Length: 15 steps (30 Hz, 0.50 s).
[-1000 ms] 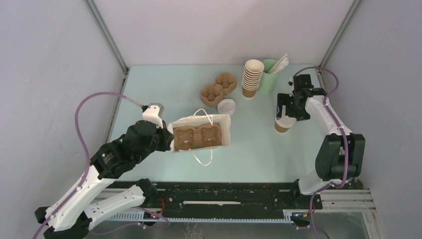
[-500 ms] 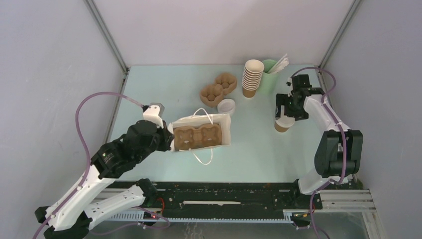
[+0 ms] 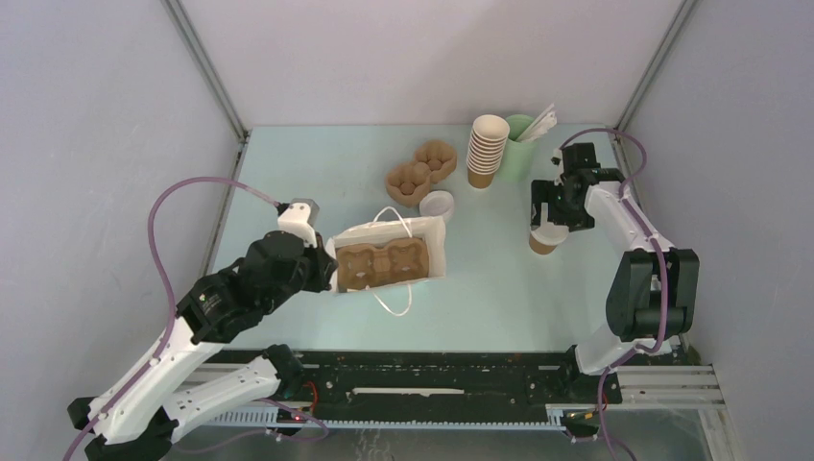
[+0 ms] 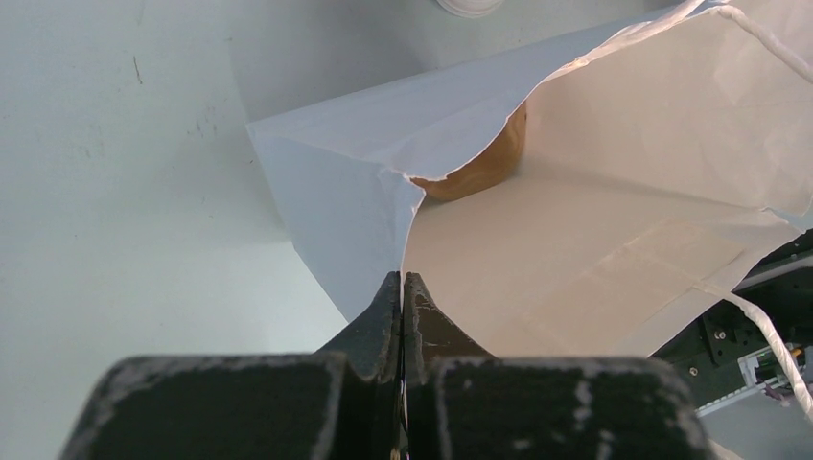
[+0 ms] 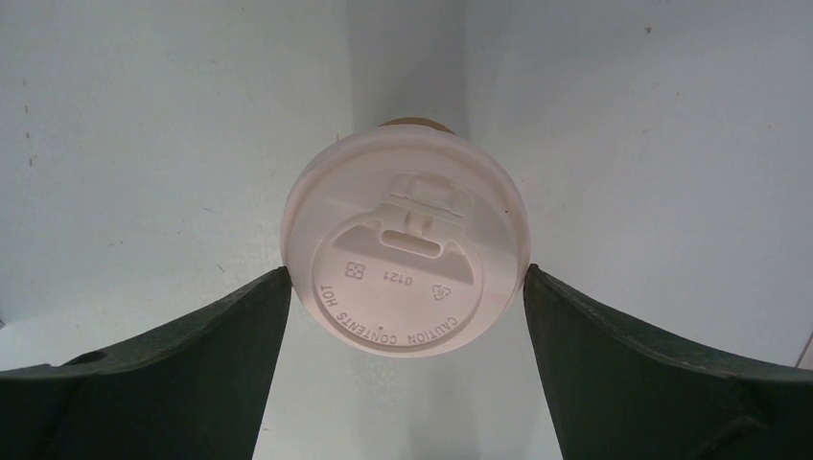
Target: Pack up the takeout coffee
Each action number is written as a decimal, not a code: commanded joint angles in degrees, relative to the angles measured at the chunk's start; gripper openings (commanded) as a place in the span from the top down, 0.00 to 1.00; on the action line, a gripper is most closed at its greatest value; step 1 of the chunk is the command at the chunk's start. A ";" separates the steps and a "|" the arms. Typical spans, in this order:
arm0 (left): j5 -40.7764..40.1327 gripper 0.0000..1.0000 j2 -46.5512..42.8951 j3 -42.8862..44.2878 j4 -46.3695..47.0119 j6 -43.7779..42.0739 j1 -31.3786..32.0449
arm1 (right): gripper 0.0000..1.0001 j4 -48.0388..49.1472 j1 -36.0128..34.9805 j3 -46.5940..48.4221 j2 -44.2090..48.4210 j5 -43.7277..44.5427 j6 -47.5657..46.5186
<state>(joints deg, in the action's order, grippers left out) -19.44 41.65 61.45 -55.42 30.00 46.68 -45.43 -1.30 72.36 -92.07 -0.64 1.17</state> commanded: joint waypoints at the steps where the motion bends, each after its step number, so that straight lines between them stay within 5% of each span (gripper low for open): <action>1: 1.05 1.00 0.56 0.69 2.22 -0.04 -0.35 | 0.00 0.39 -1.11 2.44 2.16 2.71 -0.32; 15: 0.69 1.00 0.24 0.82 1.85 0.06 -0.36 | 0.00 0.25 -1.09 3.38 -0.25 1.63 -0.51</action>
<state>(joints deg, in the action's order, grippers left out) -19.05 42.33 61.45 -55.37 30.00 46.68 -45.52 -2.28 73.65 -91.74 1.08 1.17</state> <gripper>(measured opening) 0.005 0.993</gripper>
